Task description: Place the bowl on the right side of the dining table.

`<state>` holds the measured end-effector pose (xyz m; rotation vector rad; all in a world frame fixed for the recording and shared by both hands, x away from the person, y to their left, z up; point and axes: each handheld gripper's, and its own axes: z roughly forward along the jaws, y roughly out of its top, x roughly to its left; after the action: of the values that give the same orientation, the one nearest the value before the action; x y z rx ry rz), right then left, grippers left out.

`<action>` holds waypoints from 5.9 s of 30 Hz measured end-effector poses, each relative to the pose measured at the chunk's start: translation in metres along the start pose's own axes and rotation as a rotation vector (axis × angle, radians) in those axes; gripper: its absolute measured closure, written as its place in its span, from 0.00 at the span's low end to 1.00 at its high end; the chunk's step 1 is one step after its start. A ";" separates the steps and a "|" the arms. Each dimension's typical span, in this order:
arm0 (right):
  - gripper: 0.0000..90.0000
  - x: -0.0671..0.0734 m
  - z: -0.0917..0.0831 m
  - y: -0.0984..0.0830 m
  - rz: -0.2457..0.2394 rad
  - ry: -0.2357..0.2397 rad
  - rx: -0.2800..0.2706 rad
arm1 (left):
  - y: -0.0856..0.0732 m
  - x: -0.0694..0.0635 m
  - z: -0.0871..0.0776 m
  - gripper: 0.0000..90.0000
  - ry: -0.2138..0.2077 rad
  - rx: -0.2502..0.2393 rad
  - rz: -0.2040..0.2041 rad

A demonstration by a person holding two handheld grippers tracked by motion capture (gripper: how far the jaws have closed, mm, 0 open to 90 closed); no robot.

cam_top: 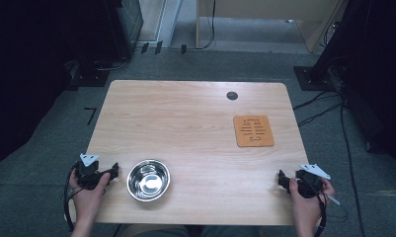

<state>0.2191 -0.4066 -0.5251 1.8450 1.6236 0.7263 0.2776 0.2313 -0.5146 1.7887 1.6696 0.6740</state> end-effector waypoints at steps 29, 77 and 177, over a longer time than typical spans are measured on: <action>0.00 0.003 0.006 0.005 0.010 -0.009 0.022 | 0.022 -0.016 -0.052 0.16 -0.263 -0.123 -0.031; 0.00 0.004 0.007 0.006 0.012 -0.010 0.023 | 0.010 -0.065 -0.024 0.86 -0.337 0.159 0.145; 0.16 0.158 -0.041 0.051 -0.066 0.291 -0.157 | 0.045 -0.154 -0.019 0.94 -0.607 -0.077 0.094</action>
<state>0.2429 -0.2526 -0.4554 1.6252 1.7404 1.1012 0.2826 0.0782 -0.4645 1.7886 1.1411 0.1904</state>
